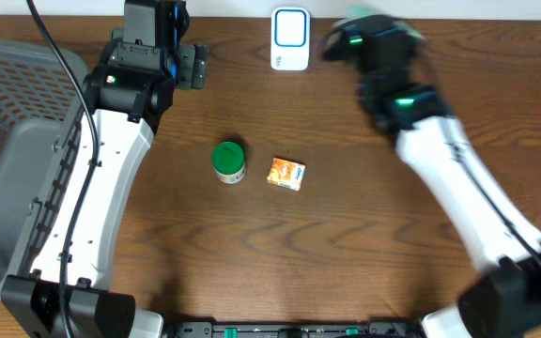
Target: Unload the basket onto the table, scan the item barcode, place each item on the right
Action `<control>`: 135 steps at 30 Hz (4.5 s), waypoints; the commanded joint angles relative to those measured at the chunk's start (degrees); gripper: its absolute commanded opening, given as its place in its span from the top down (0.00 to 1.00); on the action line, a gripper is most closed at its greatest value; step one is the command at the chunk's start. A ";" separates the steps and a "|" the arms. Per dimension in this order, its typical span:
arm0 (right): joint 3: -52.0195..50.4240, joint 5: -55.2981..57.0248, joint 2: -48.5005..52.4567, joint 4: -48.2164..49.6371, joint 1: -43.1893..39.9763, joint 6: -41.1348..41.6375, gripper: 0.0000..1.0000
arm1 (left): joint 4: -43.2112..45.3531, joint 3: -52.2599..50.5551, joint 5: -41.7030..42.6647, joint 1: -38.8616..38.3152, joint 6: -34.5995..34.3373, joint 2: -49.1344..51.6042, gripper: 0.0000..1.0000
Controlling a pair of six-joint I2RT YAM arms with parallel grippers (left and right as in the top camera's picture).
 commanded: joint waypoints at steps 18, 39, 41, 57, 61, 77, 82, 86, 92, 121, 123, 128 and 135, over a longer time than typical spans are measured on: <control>-0.85 -65.64 -0.96 -34.51 -37.55 28.02 0.99 | 0.02 -0.02 -0.31 0.13 0.37 -0.76 0.02; -12.68 11.87 -0.22 -14.49 -55.15 57.92 0.99 | 0.02 -0.02 -0.31 0.13 0.37 -0.76 0.02; -14.03 11.02 0.26 -12.26 -56.78 58.05 0.98 | 0.02 -0.02 -0.31 0.13 0.37 -0.76 0.02; -15.06 -6.47 2.69 -9.49 -62.82 58.05 0.01 | 0.02 -0.02 -0.31 0.13 0.37 -0.76 0.02; -12.59 -15.58 1.92 -11.17 -59.74 58.07 0.01 | 0.02 -0.02 -0.31 0.13 0.35 -0.76 0.02; -7.48 -67.65 0.81 -11.15 -26.75 84.41 0.01 | 0.00 -0.02 -0.31 0.13 0.37 -0.76 0.02; -7.04 -53.13 5.42 -11.23 -10.40 88.24 0.01 | 0.02 -0.02 -0.31 0.13 0.35 -0.76 0.02; -2.47 -48.92 10.99 -13.25 -0.48 90.49 0.01 | 0.02 -0.02 -0.31 0.13 0.37 -0.76 0.02; 12.96 -45.68 24.22 -25.14 7.43 91.95 0.01 | 0.02 -0.02 -0.31 0.13 0.35 -0.76 0.02; 24.50 -44.04 41.33 -40.81 15.69 100.72 0.01 | -0.02 -0.02 -0.31 0.13 0.37 -0.76 0.02; 24.50 -44.06 41.88 -40.79 15.87 100.78 0.01 | -0.02 -0.02 -0.31 0.13 0.37 -0.76 0.02; 24.48 -44.06 42.47 -41.07 15.93 100.96 0.18 | -0.04 -0.02 -0.31 0.13 0.37 -0.76 0.02; 24.48 -44.52 42.47 -42.42 15.85 100.89 0.22 | -0.15 -0.02 -0.31 0.13 0.35 -0.76 0.02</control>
